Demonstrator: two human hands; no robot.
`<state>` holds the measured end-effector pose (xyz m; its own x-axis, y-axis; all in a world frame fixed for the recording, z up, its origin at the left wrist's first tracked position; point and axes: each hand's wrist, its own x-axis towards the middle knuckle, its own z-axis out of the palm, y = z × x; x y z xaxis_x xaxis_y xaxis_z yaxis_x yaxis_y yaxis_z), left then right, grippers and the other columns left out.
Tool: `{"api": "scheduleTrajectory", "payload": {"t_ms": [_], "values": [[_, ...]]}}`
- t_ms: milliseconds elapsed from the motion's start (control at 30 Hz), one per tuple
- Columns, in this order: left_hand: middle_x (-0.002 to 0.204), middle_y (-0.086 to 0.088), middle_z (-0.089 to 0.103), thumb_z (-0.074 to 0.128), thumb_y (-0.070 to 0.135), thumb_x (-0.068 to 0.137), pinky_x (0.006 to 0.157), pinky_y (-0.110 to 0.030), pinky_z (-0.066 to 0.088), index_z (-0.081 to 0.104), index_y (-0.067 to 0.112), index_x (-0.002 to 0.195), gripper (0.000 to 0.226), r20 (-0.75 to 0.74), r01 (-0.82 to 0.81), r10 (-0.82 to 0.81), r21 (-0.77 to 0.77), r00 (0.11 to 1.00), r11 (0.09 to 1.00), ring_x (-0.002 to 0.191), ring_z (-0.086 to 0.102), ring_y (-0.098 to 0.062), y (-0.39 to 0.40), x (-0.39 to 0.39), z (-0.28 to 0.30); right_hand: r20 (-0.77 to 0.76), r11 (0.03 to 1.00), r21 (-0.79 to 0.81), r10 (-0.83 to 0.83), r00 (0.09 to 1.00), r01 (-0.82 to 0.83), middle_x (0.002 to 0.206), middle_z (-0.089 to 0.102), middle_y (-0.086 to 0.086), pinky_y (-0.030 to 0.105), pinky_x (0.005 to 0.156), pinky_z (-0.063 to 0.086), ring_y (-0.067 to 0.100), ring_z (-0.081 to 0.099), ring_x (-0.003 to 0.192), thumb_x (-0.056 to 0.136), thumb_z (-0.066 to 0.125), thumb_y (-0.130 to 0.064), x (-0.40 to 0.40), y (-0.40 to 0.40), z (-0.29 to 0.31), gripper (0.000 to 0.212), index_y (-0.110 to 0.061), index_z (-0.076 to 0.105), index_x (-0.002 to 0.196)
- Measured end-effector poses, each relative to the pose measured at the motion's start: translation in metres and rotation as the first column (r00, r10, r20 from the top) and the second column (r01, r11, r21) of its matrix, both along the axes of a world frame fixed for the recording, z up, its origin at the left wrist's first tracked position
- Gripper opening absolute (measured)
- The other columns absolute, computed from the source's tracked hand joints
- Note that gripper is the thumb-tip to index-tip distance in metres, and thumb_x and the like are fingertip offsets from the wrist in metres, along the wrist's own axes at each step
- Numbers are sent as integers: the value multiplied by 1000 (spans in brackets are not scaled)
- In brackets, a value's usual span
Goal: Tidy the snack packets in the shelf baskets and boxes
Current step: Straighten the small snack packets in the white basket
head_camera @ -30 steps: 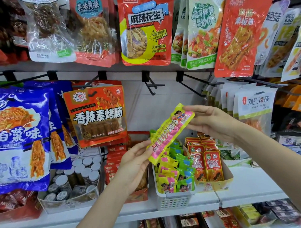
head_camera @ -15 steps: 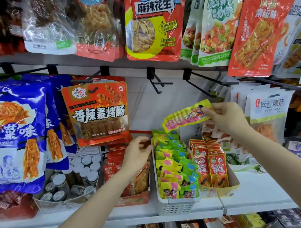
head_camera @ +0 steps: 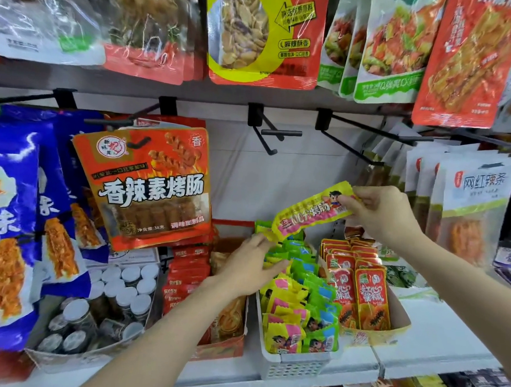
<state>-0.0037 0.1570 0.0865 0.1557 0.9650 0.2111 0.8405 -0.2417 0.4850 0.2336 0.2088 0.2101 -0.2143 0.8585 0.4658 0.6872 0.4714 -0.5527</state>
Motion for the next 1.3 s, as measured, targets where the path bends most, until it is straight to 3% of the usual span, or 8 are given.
{"api": "scheduleTrajectory", "payload": {"t_ms": [133, 400, 500, 567, 800, 1000, 1200, 1300], "values": [[115, 3, 54, 54, 52, 94, 99, -32, 41, 67, 15, 115, 44, 88, 52, -57, 51, 994, 997, 112, 51, -16, -17, -14, -11, 85, 1000, -14, 10, 996, -9, 76, 69, 23, 51, 70, 55, 36, 70, 77, 90, 61, -43, 2, 2, -5, 41, -3, 71, 87], [111, 7, 59, 57, 50, 93, 90, -34, 46, 60, 20, 105, 32, 217, 87, -66, -87, 974, 992, 100, 58, -14, -19, -17, -11, 99, 998, -41, 44, 994, -40, 85, 68, 27, 54, 78, 53, 40, 67, 88, 92, 62, -39, -8, -2, -5, 43, 4, 70, 90], [117, 15, 57, 63, 53, 88, 96, -30, 46, 60, 32, 112, 32, 335, 90, -42, -131, 941, 987, 106, 56, -4, -22, -20, -18, 132, 994, -38, 111, 985, -107, 65, 71, -8, 21, 71, 54, 5, 69, 69, 90, 67, -32, -18, -7, -3, 24, -11, 78, 88], [123, 17, 54, 68, 55, 83, 101, -29, 48, 58, 39, 118, 40, 426, 100, -18, -170, 905, 980, 112, 55, -2, -25, -22, -20, 200, 988, -3, 153, 968, -156, 44, 54, -23, 2, 61, 40, -12, 56, 53, 87, 72, -25, -32, -11, -3, 14, -14, 80, 85], [131, 13, 45, 73, 54, 78, 108, -26, 43, 51, 39, 131, 59, 510, 114, 8, -208, 860, 971, 127, 46, -5, -29, -21, -23, 541, 979, -143, 198, 817, -142, 89, 67, 18, 36, 74, 48, 33, 62, 86, 85, 72, -32, -87, 10, -31, 24, -8, 74, 89], [138, 17, 49, 72, 64, 73, 109, -27, 39, 44, 37, 133, 72, 542, 51, 61, -189, 838, 981, 130, 43, 2, -37, -17, -30, 542, 971, -236, 111, 833, 24, 102, 72, 8, 29, 78, 50, 27, 66, 100, 74, 83, -32, -114, 16, -64, 29, -23, 76, 100], [138, 10, 42, 76, 41, 81, 94, -5, 39, 40, 29, 141, 71, 633, 68, 88, -218, 769, 974, 130, 43, -3, -41, -12, -34, 548, 957, -291, 172, 819, -6, 96, 74, 8, 32, 81, 54, 25, 68, 93, 76, 79, -17, -112, 18, -70, 14, -22, 78, 89], [139, 11, 39, 77, 37, 82, 99, -14, 44, 40, 27, 143, 72, 616, 47, 75, -179, 784, 983, 128, 46, -4, -40, -12, -29, 531, 949, -314, 195, 825, -23, 102, 74, 5, 33, 87, 54, 22, 67, 100, 79, 78, -22, -110, 10, -71, 18, -22, 78, 97]]}}
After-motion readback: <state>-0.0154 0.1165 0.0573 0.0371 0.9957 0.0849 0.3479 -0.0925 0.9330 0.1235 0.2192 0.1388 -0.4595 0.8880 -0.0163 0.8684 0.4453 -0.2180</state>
